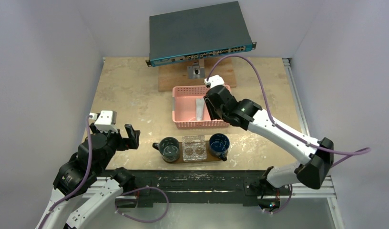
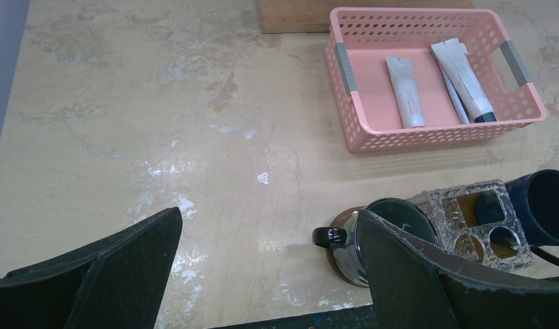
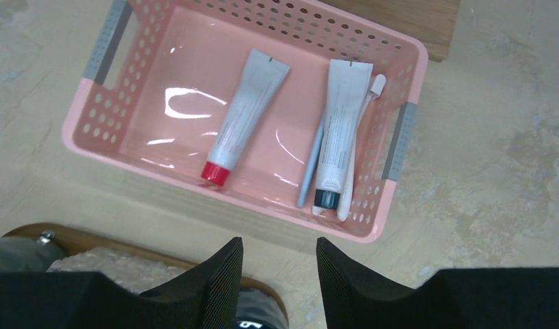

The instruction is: Prepare toiletry sets of a toothbrush and toothpaste on the tray

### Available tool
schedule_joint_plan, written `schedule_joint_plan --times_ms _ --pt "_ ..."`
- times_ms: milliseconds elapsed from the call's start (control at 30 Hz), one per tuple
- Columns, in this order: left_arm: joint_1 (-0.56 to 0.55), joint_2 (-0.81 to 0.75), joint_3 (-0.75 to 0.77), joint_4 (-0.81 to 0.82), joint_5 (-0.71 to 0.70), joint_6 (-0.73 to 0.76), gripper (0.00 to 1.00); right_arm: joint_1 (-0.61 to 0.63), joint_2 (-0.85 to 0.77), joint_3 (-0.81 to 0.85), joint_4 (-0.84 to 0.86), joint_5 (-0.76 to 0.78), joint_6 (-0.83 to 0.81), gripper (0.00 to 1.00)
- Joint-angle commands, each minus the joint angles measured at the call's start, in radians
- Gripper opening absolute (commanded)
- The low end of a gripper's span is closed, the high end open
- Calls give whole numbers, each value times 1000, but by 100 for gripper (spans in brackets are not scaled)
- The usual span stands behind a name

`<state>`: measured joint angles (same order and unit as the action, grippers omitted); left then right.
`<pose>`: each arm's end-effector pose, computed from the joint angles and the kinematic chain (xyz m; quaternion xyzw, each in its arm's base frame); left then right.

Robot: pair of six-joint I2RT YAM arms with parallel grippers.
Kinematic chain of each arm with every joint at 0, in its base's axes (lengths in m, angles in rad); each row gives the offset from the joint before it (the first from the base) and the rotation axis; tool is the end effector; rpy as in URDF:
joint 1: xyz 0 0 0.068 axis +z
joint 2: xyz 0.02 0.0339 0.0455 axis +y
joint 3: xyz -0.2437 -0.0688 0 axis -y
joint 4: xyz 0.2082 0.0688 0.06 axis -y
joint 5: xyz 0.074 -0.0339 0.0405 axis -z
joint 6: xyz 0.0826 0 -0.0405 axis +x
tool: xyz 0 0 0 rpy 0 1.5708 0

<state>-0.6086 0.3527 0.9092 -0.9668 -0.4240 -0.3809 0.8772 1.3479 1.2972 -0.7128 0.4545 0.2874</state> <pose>0.0796 -0.0140 0.2991 -0.0217 0.8254 -0.0996 0.5552 0.2096 0.1953 0.2981 -0.1757 0.8830 0.0374 0.4336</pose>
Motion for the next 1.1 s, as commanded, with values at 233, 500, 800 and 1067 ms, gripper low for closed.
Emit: schedule_joint_plan --times_ms 233,500,800,1067 --pt "6 15 -4 22 -13 10 100 -139 198 71 97 -26 -38 53" --pt "6 16 -4 24 -4 14 100 -224 329 116 135 -68 -41 54" --pt "6 17 -5 26 -4 16 100 -296 434 122 182 -122 -38 57" --pt "6 23 -5 26 -4 17 100 -327 505 136 211 -132 -32 59"
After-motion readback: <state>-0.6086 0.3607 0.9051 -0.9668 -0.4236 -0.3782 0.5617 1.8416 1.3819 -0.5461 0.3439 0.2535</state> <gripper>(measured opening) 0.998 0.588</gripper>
